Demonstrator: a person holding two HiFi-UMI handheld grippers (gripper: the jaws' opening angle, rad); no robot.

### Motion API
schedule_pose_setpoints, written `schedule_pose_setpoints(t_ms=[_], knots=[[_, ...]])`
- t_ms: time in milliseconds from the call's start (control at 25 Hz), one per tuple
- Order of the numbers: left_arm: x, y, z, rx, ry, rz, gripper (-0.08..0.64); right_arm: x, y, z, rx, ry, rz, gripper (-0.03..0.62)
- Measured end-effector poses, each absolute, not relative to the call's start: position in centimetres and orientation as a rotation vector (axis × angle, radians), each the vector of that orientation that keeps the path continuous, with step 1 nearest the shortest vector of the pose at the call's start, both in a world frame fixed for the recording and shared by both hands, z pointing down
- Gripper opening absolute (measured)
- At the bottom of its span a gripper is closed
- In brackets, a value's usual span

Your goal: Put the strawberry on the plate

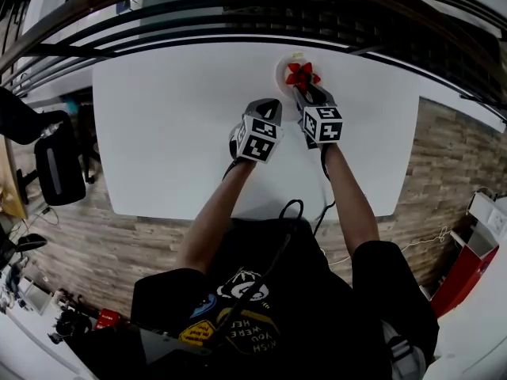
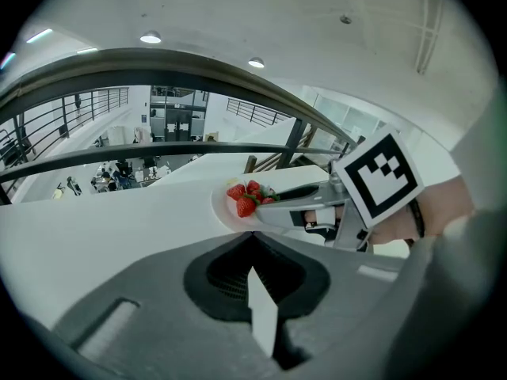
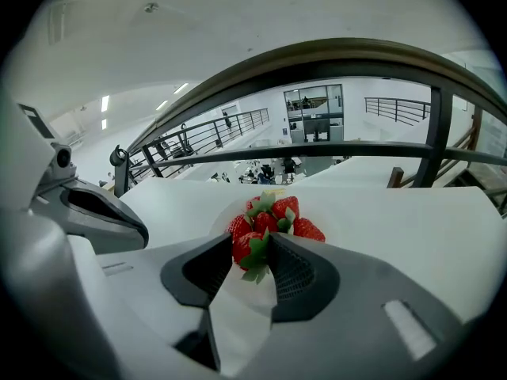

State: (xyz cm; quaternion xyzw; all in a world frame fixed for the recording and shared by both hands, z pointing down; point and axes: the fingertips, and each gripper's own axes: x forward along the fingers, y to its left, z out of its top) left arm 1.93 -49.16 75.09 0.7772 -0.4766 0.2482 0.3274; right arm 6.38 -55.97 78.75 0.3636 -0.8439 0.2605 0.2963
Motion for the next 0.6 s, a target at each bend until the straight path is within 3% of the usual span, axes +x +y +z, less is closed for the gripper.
schedule_pose_setpoints(t_ms=[600], knots=[[1.7, -48.0, 75.3, 2.005, -1.253, 0.627, 0.0, 6.7, -56.4, 79.3, 1.012, -2.24, 0.602, 0.152]])
